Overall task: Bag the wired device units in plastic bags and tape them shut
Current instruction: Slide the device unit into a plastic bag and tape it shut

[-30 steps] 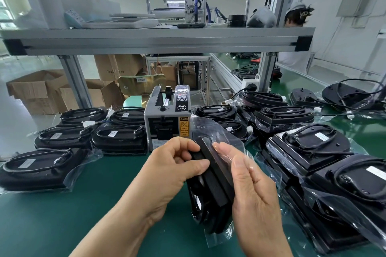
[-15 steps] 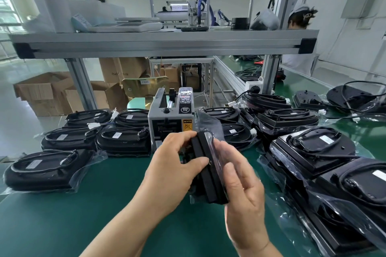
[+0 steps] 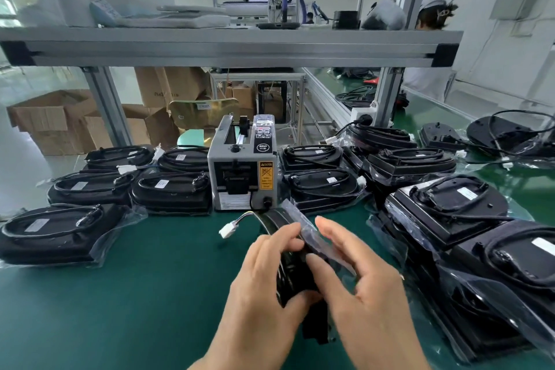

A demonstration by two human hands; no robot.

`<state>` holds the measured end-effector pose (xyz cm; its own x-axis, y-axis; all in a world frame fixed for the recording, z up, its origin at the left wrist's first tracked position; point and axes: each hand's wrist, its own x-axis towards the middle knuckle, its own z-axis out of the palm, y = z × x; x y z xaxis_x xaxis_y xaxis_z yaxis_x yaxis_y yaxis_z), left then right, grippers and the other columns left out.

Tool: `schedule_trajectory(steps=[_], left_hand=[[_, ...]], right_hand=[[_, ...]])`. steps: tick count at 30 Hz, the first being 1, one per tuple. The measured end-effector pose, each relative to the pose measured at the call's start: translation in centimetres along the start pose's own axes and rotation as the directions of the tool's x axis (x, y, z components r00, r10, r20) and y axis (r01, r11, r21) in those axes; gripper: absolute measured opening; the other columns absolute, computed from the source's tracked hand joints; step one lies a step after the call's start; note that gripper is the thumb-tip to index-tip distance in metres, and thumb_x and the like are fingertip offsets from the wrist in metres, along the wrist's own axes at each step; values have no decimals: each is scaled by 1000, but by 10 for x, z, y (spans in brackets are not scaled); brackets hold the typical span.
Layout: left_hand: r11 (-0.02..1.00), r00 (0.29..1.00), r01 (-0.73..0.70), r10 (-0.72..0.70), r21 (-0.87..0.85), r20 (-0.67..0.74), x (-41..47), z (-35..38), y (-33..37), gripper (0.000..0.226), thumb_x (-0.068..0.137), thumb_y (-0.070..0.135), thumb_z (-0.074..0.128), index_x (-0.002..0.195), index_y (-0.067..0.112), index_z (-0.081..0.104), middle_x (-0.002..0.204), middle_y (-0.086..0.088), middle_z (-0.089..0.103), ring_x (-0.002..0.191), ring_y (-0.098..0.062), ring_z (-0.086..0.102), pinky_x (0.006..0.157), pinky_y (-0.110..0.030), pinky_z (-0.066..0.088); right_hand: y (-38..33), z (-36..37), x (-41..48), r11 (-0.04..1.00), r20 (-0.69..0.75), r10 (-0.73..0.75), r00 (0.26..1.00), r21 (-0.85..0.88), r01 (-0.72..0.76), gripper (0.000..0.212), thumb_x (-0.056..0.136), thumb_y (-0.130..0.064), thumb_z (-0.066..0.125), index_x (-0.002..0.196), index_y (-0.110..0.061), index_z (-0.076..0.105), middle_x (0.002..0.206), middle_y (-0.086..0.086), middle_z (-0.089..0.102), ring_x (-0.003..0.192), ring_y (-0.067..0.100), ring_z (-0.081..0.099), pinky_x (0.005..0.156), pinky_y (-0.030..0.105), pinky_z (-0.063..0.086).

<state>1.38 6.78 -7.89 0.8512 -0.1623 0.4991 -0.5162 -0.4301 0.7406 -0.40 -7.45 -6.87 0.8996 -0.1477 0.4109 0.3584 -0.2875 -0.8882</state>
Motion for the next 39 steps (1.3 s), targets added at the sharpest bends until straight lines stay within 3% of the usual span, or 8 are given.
schedule_trajectory(steps=[8, 12, 16, 19, 21, 24, 35, 39], left_hand=[[990, 994, -104, 107, 92, -37, -11, 11, -26, 98, 59, 2, 89, 137, 38, 43, 108, 16, 52, 109, -1, 52, 93, -4, 38], [988, 992, -123, 125, 89, -16, -7, 8, -27, 86, 65, 9, 77, 137, 42, 43, 112, 25, 47, 110, 0, 52, 92, -4, 39], [985, 985, -175, 175, 13, -4, 9, -8, -27, 42, 78, 36, 75, 118, 36, 63, 113, 19, 59, 103, -8, 63, 76, -12, 51], [958, 934, 242, -274, -156, -228, 52, -23, -37, 11, 87, 41, 64, 85, 35, 73, 84, 13, 71, 69, 0, 64, 56, -10, 45], [755, 768, 497, -612, -428, -187, 90, -30, -58, 19, 94, 28, 63, 81, 24, 75, 74, 7, 71, 53, -2, 56, 47, -16, 43], [433, 556, 618, -831, -656, -25, 138, -33, -88, 15, 97, 19, 62, 88, 9, 69, 68, 0, 66, 47, -6, 49, 39, -16, 37], [205, 358, 505, -933, -838, -12, 178, -12, -107, 7, 88, 8, 68, 83, 5, 65, 42, 2, 58, 32, -3, 49, 32, -13, 33], [351, 504, 475, -860, -807, -78, 159, -19, -84, 19, 86, 7, 68, 70, 13, 58, 53, 4, 55, 39, -4, 45, 36, -16, 35]], right_hand=[[6, 19, -15, 971, -238, 162, 958, 213, -111, 33, 89, -39, 48, 109, -37, 75, 107, -29, 72, 106, -12, 63, 83, 0, 42], [20, 31, -21, 934, -167, 218, 962, 321, -156, 45, 87, 3, 68, 113, -32, 75, 116, -12, 74, 110, 3, 68, 92, 18, 52], [23, 24, -13, 973, -224, 149, 963, 207, -102, 48, 82, 12, 69, 105, -29, 78, 113, -17, 74, 109, 1, 68, 90, 10, 49], [23, 18, -10, 993, -253, 81, 964, 108, -55, 38, 82, -2, 70, 101, -33, 79, 112, -25, 72, 88, -11, 68, 75, -1, 46], [21, 19, -9, 995, -245, 59, 968, 98, -36, 32, 79, -12, 68, 99, -33, 80, 112, -27, 71, 71, -16, 61, 64, -3, 43], [23, 20, -10, 997, -260, -15, 965, 75, 35, 29, 77, -5, 66, 101, -15, 78, 110, -19, 74, 97, -6, 69, 82, 2, 47], [21, 19, -10, 989, -224, 80, 971, 140, -49, 37, 70, -17, 69, 107, -17, 76, 106, -19, 75, 90, -8, 70, 78, 0, 47], [20, 12, -12, 970, -216, 190, 958, 191, -150, 40, 67, -24, 74, 106, -32, 75, 92, -23, 76, 67, -11, 66, 66, -1, 44]])
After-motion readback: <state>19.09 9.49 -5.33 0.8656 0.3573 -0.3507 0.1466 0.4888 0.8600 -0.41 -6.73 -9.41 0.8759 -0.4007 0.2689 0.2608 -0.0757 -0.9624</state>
